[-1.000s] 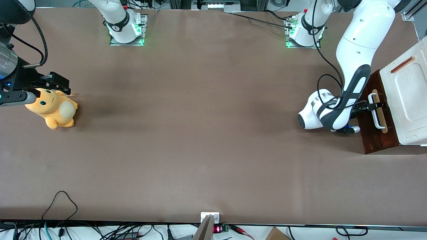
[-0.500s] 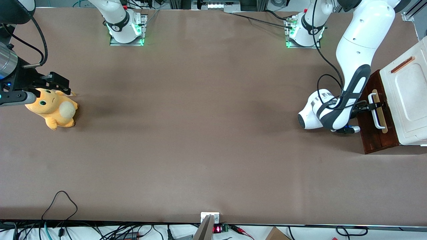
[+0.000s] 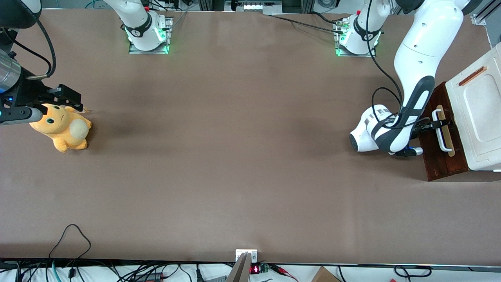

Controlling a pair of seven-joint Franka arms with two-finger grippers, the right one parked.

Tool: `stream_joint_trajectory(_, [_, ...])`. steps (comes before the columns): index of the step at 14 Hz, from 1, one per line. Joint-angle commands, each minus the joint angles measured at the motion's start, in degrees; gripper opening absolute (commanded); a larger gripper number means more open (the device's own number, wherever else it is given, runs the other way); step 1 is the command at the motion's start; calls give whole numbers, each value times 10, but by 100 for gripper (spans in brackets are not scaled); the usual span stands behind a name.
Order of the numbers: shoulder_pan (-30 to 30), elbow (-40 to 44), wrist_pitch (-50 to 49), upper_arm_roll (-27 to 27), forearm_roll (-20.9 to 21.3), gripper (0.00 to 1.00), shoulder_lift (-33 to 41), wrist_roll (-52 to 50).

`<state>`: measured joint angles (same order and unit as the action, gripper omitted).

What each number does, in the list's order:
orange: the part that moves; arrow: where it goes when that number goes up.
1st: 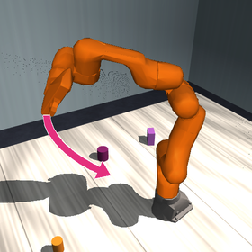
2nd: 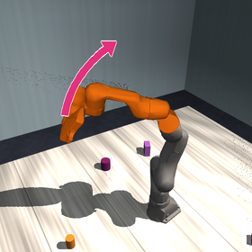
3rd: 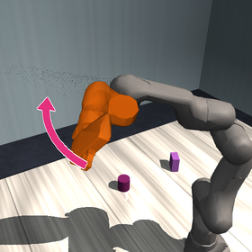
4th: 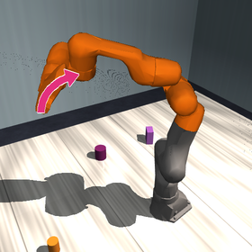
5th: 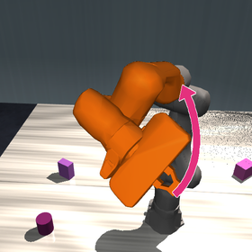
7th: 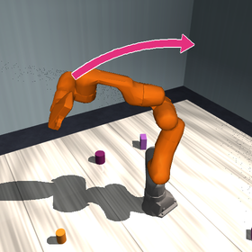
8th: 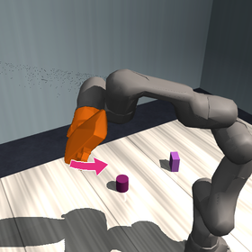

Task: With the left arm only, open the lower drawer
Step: 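Align the left gripper around the white handle bar and close it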

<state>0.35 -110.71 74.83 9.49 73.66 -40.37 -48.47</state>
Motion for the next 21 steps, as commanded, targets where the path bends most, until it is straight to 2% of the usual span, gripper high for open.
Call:
stream_joint_trajectory(1, [4,-10,-12,0,8,33,2,-14])
stream_joint_trajectory(9, [4,-10,-12,0,8,25,3,-21])
stream_joint_trajectory(21, [0,-10,-14,0,8,19,3,-40])
